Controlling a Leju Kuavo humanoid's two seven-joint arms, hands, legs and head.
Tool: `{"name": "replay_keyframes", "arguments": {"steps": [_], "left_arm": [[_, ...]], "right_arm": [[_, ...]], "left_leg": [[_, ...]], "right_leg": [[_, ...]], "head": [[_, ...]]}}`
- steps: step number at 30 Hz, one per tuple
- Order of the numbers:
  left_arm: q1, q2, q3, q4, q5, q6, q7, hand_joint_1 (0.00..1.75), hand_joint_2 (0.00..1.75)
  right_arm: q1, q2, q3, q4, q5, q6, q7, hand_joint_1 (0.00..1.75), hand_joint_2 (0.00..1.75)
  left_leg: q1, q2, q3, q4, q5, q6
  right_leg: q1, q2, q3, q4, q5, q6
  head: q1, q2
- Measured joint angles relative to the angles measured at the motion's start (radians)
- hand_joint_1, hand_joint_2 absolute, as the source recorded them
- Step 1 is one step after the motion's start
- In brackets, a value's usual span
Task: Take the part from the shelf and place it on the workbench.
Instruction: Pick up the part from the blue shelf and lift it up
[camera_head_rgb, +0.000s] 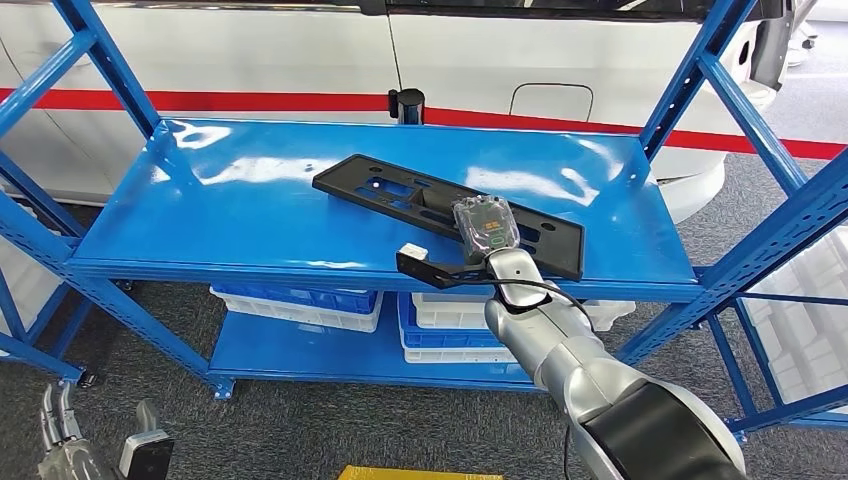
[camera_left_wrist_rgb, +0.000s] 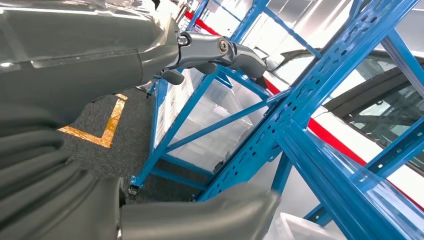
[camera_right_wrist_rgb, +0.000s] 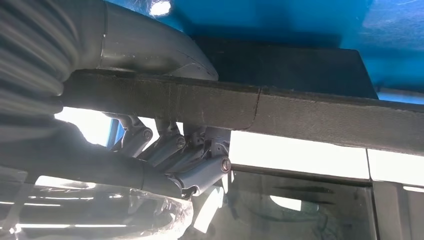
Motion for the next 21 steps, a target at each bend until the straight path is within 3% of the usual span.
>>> {"name": "replay_keyframes", "arguments": {"steps": [10, 21], "left_arm": [[-0.001, 0.000, 0.034, 0.003, 0.005, 0.000, 0.000, 0.00, 1.75], [-0.007, 0.000, 0.095, 0.003, -0.012, 0.000, 0.000, 0.00, 1.75]], "right_arm": [[0.018, 0.010, -0.019, -0.075, 0.104, -0.143, -0.025, 1.75, 1.75], [0.057, 0.045, -0.039, -0.329, 0.204, -0.150, -0.132, 1.75, 1.75]], "left_leg": [[0.000, 0.001, -0.003, 0.000, 0.000, 0.000], [0.001, 0.001, -0.004, 0.000, 0.000, -0.001]], "right_leg": [[0.000, 0.000, -0.002, 0.001, 0.001, 0.000], [0.001, 0.000, -0.004, 0.000, 0.000, 0.000]], "head": [[0.000, 0.000], [0.000, 0.000]]}}
